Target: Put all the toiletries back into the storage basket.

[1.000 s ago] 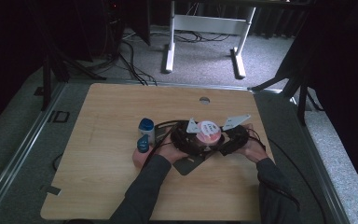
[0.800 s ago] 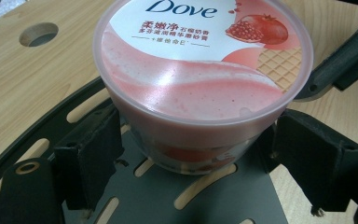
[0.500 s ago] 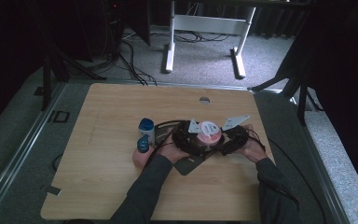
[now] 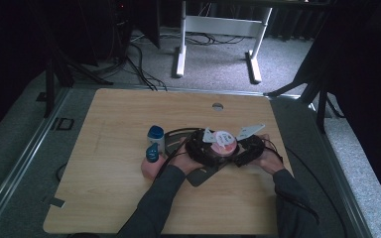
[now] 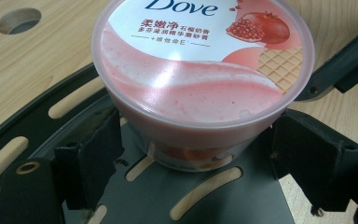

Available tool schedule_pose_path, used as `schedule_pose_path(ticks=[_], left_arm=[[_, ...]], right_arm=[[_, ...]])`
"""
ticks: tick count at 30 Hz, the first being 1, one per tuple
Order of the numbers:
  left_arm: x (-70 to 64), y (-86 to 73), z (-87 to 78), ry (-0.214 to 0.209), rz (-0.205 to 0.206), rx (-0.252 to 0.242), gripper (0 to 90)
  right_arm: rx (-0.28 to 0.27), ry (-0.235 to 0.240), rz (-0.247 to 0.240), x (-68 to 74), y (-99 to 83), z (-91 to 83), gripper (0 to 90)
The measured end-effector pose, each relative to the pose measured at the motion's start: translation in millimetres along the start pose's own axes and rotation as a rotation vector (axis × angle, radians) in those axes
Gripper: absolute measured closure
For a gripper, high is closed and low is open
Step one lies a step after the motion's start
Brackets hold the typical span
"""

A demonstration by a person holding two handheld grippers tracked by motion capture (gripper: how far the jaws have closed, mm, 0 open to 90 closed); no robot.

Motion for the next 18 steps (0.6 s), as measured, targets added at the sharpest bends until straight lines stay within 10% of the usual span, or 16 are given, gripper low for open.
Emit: schedule_pose_path(ticks=[18], left_arm=[[-2.3,-3.7,10.2,-0.006,-0.012,0.023,16.7]], right_arm=[[0.032,-0.006,0.007,-2.2,-9.4,4.3,10.9]])
Point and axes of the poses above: each handheld gripper's, and its own axes: z roughly forward along the jaws, y roughly out of its top, x roughly to its left, the point moved 10 cm from there along z, roughly forward along the jaws, and after that the axes turned 3 degrees about -z, right-handed, at the moved point
